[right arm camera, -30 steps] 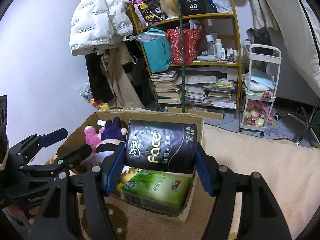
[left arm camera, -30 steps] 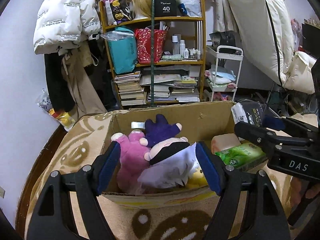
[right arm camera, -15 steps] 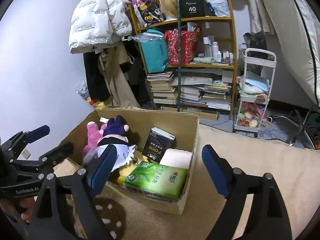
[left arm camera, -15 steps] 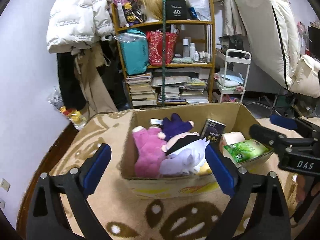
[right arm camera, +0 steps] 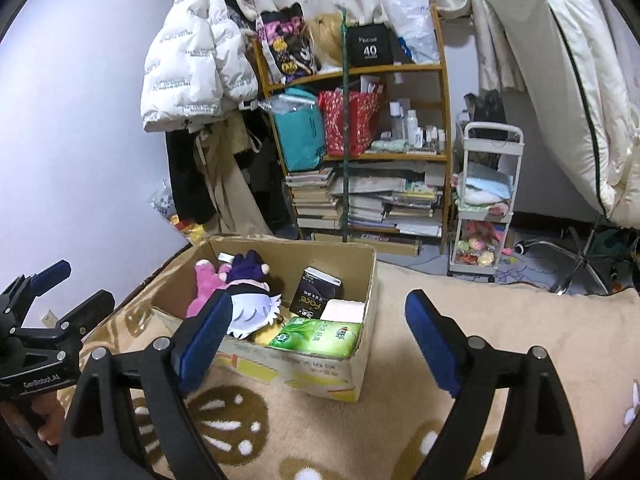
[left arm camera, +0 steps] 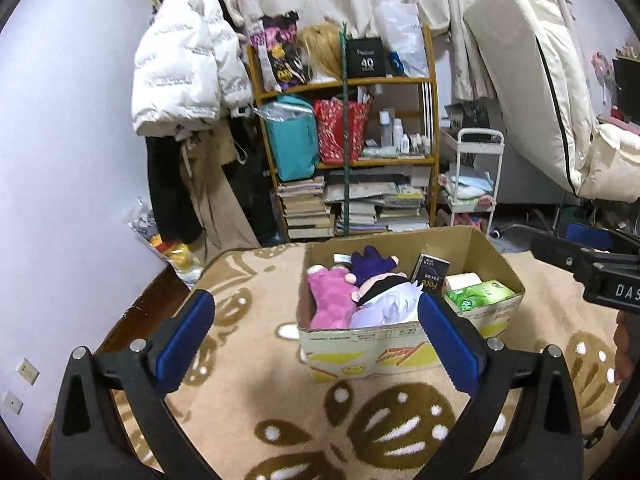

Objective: Organize soft objects

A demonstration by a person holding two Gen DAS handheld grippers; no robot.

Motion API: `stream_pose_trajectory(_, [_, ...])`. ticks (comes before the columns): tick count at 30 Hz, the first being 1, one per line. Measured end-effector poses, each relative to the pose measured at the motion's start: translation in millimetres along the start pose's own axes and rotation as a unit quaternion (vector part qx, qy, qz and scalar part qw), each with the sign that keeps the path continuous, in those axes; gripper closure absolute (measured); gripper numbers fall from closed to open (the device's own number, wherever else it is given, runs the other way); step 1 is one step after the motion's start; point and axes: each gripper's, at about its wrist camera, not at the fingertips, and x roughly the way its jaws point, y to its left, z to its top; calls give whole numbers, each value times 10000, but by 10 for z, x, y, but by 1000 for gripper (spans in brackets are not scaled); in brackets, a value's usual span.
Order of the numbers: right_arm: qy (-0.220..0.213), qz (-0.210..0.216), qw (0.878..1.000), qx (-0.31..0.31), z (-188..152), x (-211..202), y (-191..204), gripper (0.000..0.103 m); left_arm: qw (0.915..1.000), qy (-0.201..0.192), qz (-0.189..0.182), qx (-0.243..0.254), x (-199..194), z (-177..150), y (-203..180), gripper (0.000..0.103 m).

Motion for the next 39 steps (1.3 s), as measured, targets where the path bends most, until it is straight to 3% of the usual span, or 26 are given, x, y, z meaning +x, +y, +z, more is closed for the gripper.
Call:
stream_pose_trajectory(6, [-239,-18,9996,-120,12,-337,80,10,9997,-231,60,-97,-346,-41,85,1])
stream_pose_trajectory(9, [-323,-74,9992,-205,-19,-499,121,0,9990,-422,94,-95,-540,-70,110,1])
stream_pose_trajectory(12, [-409,-46,9990,-193,-57,-625,124,0,9983,-540,198,-73,-697,-96,133,1])
stream_pose_trajectory(17, [-521,-142,9980,-315,-133,-824,196,0,9985,-455,164,-267,-850,-190,219,1])
stream_pose_trajectory(39, [-1012,-324,9940,-248,-415,-1380,134,0,9976,-569,319,-221,-1248,-403,233,1])
